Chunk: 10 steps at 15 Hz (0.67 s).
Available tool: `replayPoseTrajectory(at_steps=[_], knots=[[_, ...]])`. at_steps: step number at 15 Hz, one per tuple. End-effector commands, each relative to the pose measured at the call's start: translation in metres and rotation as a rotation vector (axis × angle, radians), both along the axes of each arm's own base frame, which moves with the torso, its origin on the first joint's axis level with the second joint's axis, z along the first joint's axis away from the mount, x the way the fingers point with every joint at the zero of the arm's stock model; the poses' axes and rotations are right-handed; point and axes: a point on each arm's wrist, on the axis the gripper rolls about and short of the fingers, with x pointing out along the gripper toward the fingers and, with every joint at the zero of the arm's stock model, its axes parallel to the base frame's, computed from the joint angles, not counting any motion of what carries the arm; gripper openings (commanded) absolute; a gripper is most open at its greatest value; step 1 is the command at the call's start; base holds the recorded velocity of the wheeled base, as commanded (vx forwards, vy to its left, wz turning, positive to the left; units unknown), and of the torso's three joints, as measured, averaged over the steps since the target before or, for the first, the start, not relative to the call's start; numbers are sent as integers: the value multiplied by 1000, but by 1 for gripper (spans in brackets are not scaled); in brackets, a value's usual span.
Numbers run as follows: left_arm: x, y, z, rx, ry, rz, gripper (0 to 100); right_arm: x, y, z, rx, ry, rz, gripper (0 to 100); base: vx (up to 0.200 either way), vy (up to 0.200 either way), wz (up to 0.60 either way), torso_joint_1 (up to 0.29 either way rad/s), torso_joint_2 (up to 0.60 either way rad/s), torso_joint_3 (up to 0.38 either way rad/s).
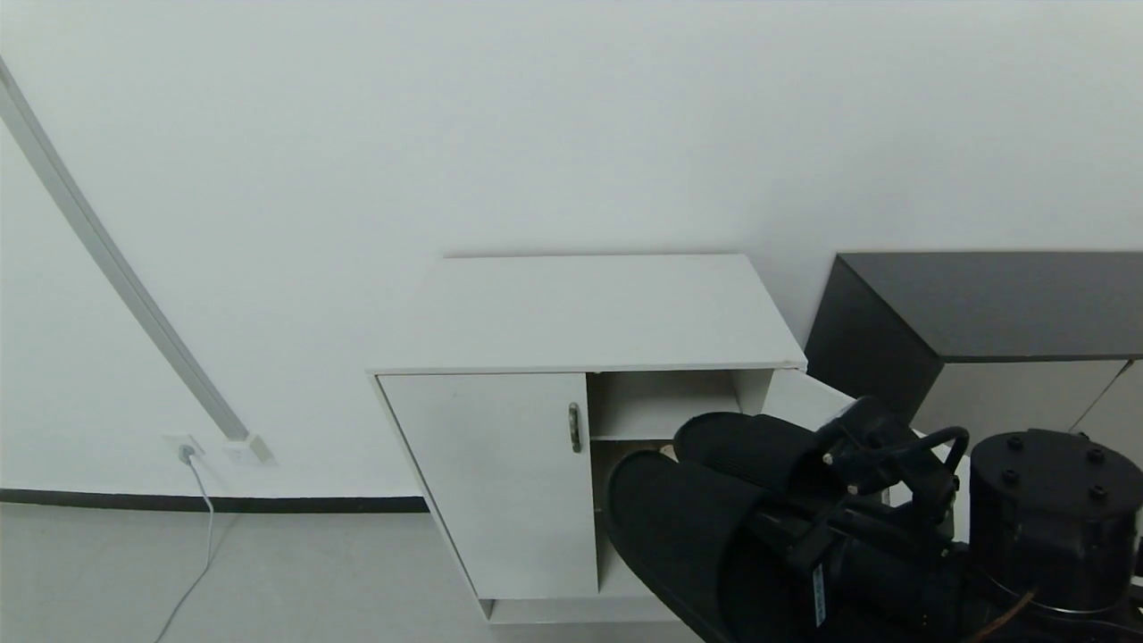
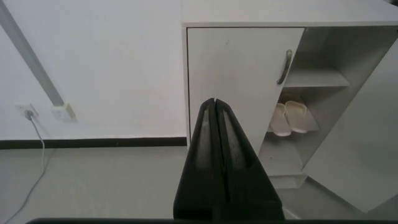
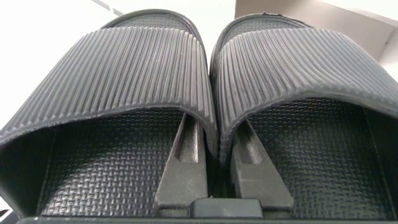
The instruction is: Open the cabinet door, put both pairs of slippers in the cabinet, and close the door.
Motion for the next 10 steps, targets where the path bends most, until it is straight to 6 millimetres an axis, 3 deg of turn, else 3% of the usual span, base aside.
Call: replayPoseTrajectory(at_steps=[1, 10], knots=[[0, 0, 0, 2, 2, 0, 0, 1, 1, -3, -9, 7, 2, 0, 0, 0, 0, -139, 295, 154], [0, 0, 0, 2, 0, 0, 0, -1, 1, -11, -37, 31, 3, 0, 0, 0, 0, -201, 468, 268]])
